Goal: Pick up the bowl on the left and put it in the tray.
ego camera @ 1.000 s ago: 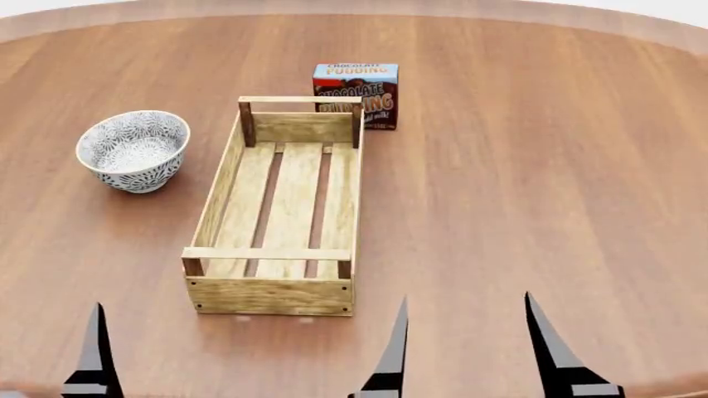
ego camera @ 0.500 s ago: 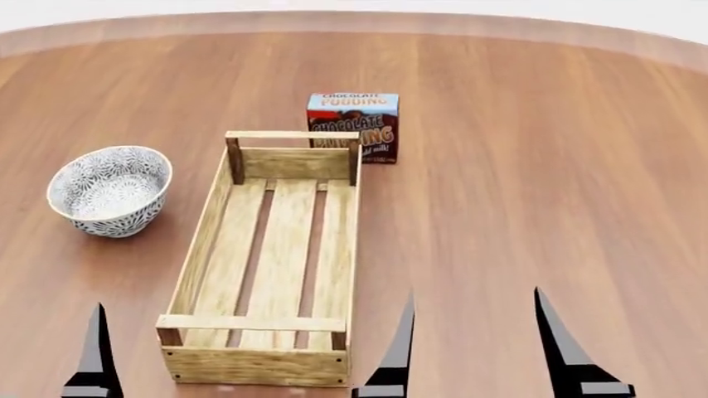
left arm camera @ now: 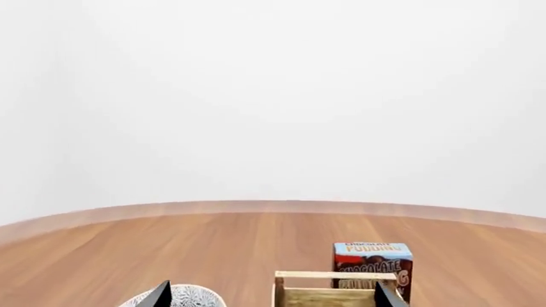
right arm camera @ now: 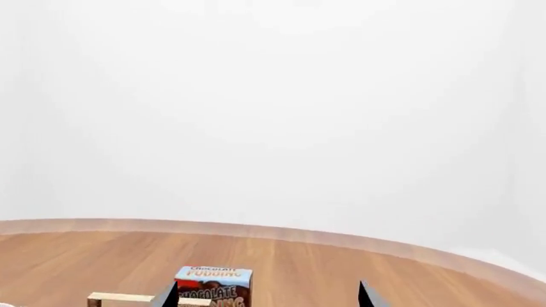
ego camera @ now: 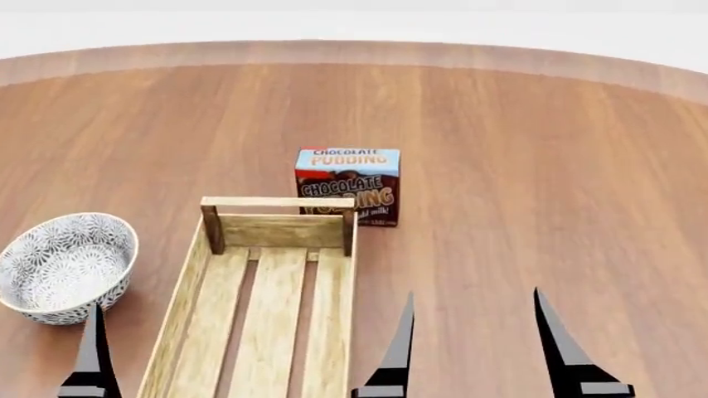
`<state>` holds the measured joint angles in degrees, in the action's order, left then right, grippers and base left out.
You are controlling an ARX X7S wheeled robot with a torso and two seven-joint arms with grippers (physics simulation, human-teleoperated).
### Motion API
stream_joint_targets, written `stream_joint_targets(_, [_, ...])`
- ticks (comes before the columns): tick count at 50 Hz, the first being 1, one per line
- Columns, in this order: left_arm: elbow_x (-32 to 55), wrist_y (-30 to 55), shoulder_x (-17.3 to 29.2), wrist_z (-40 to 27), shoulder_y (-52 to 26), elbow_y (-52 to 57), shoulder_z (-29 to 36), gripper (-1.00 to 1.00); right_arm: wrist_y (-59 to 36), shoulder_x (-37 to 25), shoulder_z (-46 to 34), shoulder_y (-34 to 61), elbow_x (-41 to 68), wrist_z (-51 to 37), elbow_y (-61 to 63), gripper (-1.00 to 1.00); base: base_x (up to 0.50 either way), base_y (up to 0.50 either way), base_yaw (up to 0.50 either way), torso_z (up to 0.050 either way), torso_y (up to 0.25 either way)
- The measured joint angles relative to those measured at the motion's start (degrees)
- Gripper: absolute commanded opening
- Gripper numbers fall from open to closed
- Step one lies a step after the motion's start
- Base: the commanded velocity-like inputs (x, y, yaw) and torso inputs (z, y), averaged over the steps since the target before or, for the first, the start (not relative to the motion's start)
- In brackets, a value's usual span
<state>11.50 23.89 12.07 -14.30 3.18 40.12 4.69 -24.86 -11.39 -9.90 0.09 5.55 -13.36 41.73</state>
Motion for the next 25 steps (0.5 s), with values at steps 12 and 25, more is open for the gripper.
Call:
stream_joint_targets(12, [1.0, 0.0, 0.7, -0.9, -0.1, 0.2, 0.1, 1.00, 0.5, -0.5, -0.4, 0.1, 0.1, -0.6, 0.2, 1.00, 0.39, 0.00, 0.00, 0.000, 0.001])
stream_joint_targets(25, [2.3, 0.0, 1.3, -1.7, -0.1, 0.5, 0.2, 1.00, -0.3, -1.6, -1.6, 0.2, -1.4, -1.8, 0.6, 1.00, 0.00, 0.41, 0.00, 0.000, 0.000])
